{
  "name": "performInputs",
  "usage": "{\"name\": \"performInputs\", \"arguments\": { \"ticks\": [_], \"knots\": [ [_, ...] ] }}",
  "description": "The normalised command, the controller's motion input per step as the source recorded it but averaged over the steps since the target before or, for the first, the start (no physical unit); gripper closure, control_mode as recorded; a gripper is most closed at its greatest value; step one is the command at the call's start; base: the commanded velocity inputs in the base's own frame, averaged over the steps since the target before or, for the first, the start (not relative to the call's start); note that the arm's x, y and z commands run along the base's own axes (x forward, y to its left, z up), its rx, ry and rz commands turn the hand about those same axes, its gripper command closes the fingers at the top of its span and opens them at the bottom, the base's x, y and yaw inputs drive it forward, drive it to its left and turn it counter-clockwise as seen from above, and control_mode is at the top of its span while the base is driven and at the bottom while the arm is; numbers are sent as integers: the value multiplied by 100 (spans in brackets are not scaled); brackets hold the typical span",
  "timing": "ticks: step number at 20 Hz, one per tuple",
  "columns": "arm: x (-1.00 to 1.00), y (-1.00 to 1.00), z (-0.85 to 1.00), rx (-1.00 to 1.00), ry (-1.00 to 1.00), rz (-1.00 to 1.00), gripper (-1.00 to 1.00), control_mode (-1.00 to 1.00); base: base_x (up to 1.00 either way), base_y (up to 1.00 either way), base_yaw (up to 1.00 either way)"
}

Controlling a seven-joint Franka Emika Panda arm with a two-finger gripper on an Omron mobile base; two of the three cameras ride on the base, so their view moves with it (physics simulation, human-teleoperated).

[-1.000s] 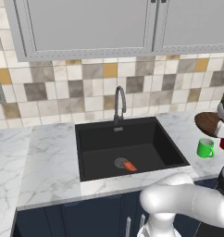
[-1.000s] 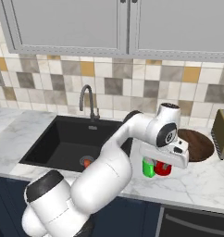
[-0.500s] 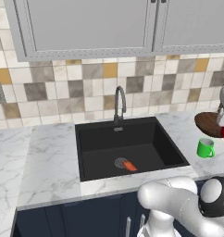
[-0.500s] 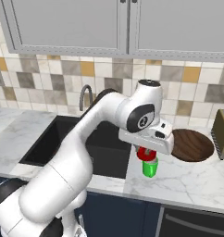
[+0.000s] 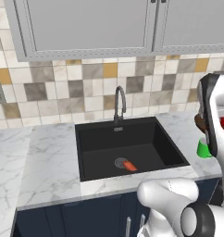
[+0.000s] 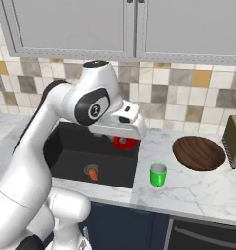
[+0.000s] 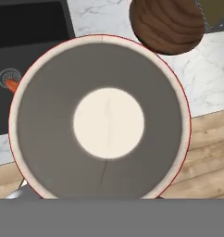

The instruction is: Clear the mugs and bowl far away from the sink.

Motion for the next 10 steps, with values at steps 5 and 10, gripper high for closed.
{"name": "performInputs", "arguments": {
  "ticks": [5, 10],
  "knots": [
    [-8, 45, 49, -6, 0, 5, 100, -100, 0, 0, 0],
    [-29, 24, 37, 0, -1, 5, 100, -100, 0, 0, 0]
  ]
}}
